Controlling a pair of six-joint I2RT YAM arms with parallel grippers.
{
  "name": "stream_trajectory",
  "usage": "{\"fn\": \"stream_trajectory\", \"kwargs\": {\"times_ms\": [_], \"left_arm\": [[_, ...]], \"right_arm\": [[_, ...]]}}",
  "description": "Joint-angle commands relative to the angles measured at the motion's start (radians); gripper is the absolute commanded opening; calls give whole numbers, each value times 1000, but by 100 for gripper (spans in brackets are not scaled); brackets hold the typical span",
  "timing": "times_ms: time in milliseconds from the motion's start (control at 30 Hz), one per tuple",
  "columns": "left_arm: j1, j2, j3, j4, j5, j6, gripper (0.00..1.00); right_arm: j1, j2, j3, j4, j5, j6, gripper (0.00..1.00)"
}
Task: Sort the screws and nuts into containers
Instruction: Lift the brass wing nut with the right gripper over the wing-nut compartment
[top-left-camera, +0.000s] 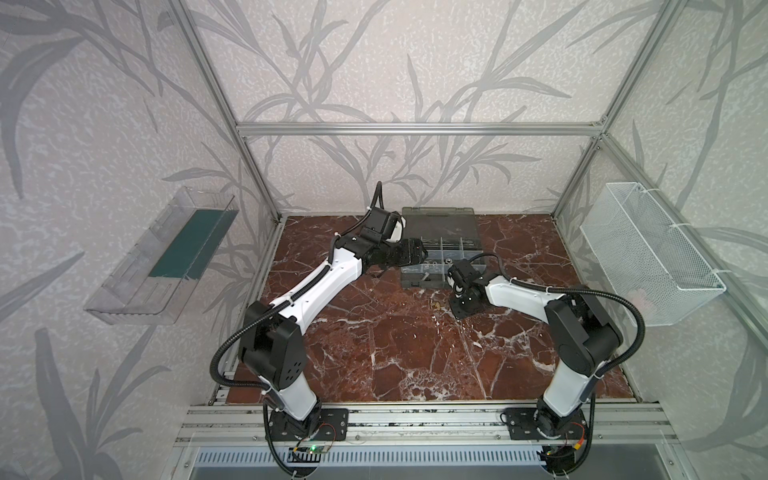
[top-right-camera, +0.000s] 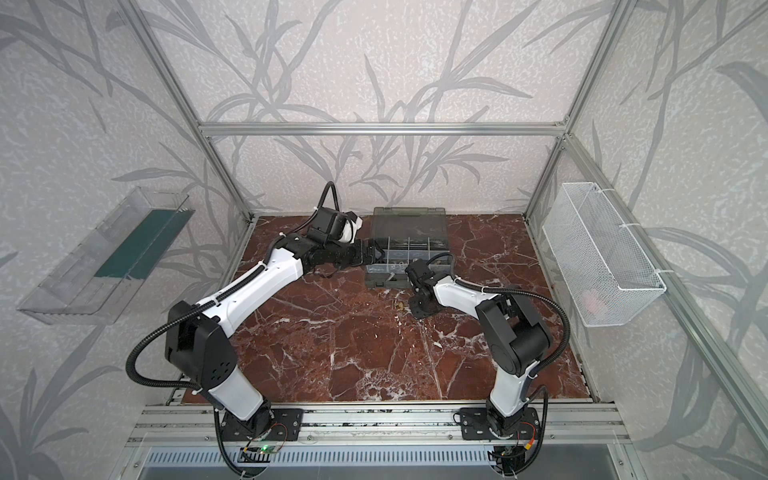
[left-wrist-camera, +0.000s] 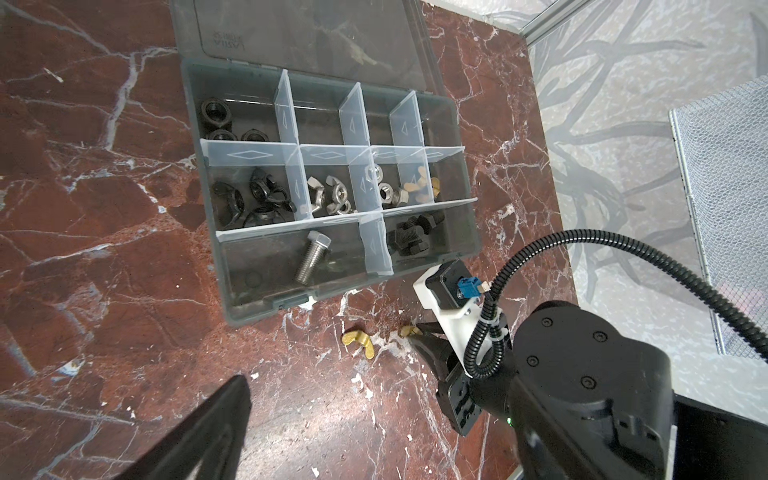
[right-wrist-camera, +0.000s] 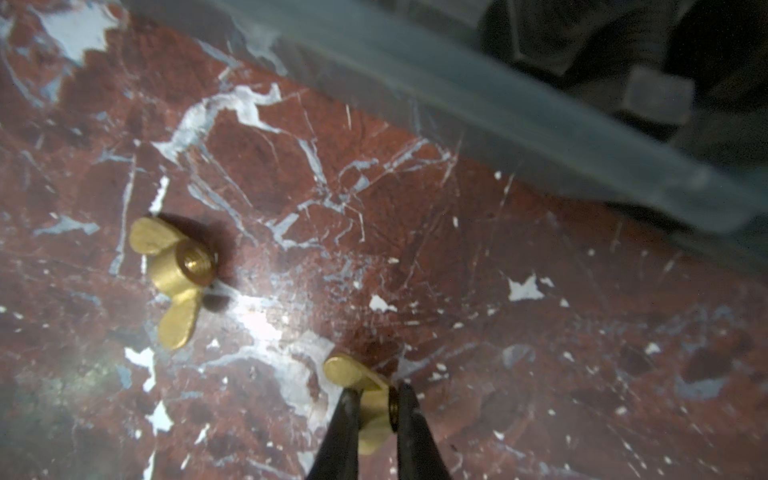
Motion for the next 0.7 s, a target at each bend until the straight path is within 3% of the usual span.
{"fn": "stream_trajectory", "kwargs": {"times_ms": [0,200,500,600,667], "left_arm": [[-8,-52,-13,19,5,-6,95],[-18,-69,-26,30,9,-12,95],[-19,-91,-46,18,-1,7,99],[-17,-105,-75,37,-9,6,100],[-16,-108,-82,37,-10,9,100]], "right_arm": [[-22,-87,99,-91,12,18,3],[-120,-78,268,-115,54,18,3],[-227,238,572,-206,48,17,6],[-255,304,626,-219,40,23,11],[-264,324,646,-214,35,9,20]]}}
